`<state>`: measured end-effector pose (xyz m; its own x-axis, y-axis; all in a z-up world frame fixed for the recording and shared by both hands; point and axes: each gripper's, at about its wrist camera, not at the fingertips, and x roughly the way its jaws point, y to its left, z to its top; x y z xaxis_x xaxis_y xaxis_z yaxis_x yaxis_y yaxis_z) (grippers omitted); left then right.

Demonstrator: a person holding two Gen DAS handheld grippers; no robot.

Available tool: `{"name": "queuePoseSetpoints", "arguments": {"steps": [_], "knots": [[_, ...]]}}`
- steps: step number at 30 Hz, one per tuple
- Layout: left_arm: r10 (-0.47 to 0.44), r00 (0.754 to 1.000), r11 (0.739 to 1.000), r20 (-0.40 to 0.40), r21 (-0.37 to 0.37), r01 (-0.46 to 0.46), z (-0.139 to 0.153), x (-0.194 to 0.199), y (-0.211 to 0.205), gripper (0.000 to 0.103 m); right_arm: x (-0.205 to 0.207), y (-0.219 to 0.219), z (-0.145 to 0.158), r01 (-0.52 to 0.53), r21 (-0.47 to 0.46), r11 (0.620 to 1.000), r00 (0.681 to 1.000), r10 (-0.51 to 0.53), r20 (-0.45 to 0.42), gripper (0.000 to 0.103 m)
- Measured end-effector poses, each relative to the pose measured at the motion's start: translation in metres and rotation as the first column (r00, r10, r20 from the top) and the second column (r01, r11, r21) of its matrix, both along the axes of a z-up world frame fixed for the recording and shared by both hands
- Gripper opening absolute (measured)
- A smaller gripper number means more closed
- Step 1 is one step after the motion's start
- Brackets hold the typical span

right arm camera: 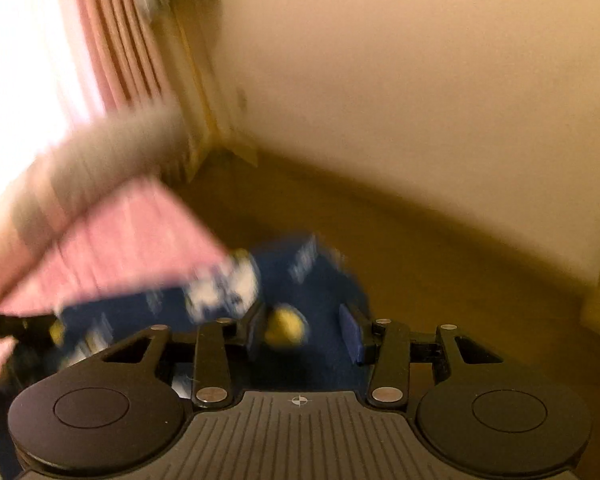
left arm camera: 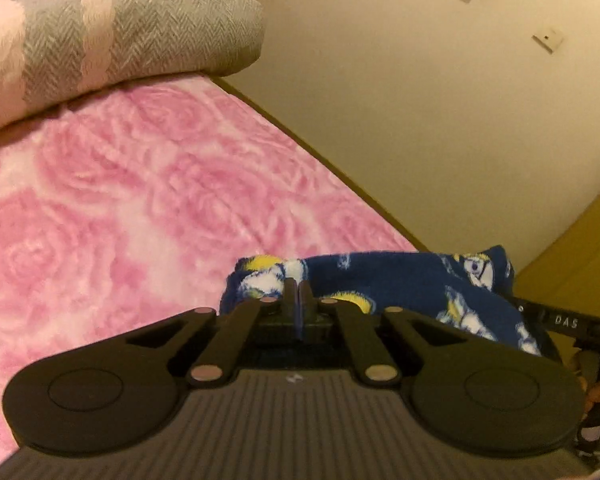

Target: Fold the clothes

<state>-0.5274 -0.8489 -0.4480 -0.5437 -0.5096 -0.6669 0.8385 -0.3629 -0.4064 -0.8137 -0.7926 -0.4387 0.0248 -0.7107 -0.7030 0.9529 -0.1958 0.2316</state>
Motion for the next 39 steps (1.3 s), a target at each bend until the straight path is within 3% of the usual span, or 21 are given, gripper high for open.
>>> {"name": "queuePoseSetpoints", "arguments": {"steps": [3,5,10,14,19,23,28,32,36,38,39], "knots": [[0.002,1.0,1.0,-0.01,0.009,-0.001,0.007,0.005,0.002,0.003,-0.016,0.004,-0.004,0.042,-0.004,0.999,0.994,-0.041,0.098,0.045],[0.008,1.0,1.0,-0.007,-0.015,-0.008,0.017,0.013,0.01,0.003,-0.019,0.012,0.007,0.068,-0.014,0.998,0.992,-0.067,0.104,0.045],[0.082,0.996,0.995,-0.016,-0.055,-0.083,0.042,0.042,0.051,0.0,0.003,0.063,0.043,0.046,-0.08,0.996,0.999,-0.047,-0.01,0.044],[-0.015,1.0,0.991,0.008,-0.131,0.016,0.053,0.042,0.099,0.0,0.033,0.107,0.051,-0.022,-0.086,0.996,0.998,0.017,-0.059,0.044],[0.002,0.999,0.992,0.049,-0.123,0.004,0.044,0.043,0.12,0.001,0.065,0.148,0.021,-0.085,0.024,0.996,0.991,0.087,-0.101,0.044],[0.015,0.997,0.993,0.082,-0.117,-0.005,0.038,0.044,0.136,0.0,0.067,0.162,0.017,-0.132,0.026,0.991,0.976,0.135,-0.169,0.044],[0.033,0.991,0.995,0.133,-0.098,-0.02,0.033,0.043,0.153,0.001,0.063,0.177,0.028,-0.092,0.001,0.996,0.983,0.091,-0.157,0.044],[0.048,0.979,0.998,0.2,-0.054,-0.038,0.037,0.036,0.161,0.001,0.065,0.189,0.011,-0.052,0.081,0.995,0.987,0.063,-0.149,0.044],[0.06,0.962,0.998,0.267,-0.011,-0.059,0.041,0.03,0.17,0.002,0.068,0.204,0.018,0.02,0.125,0.992,0.991,-0.004,-0.132,0.044],[0.058,0.951,0.998,0.303,0.015,-0.065,0.053,0.028,0.183,0.004,0.071,0.214,0.022,0.05,0.149,0.987,0.995,-0.038,-0.087,0.045],[0.056,0.946,0.997,0.319,0.028,-0.068,0.059,0.028,0.19,0.011,0.073,0.219,0.024,0.06,0.165,0.984,0.997,-0.05,-0.063,0.045]]}}
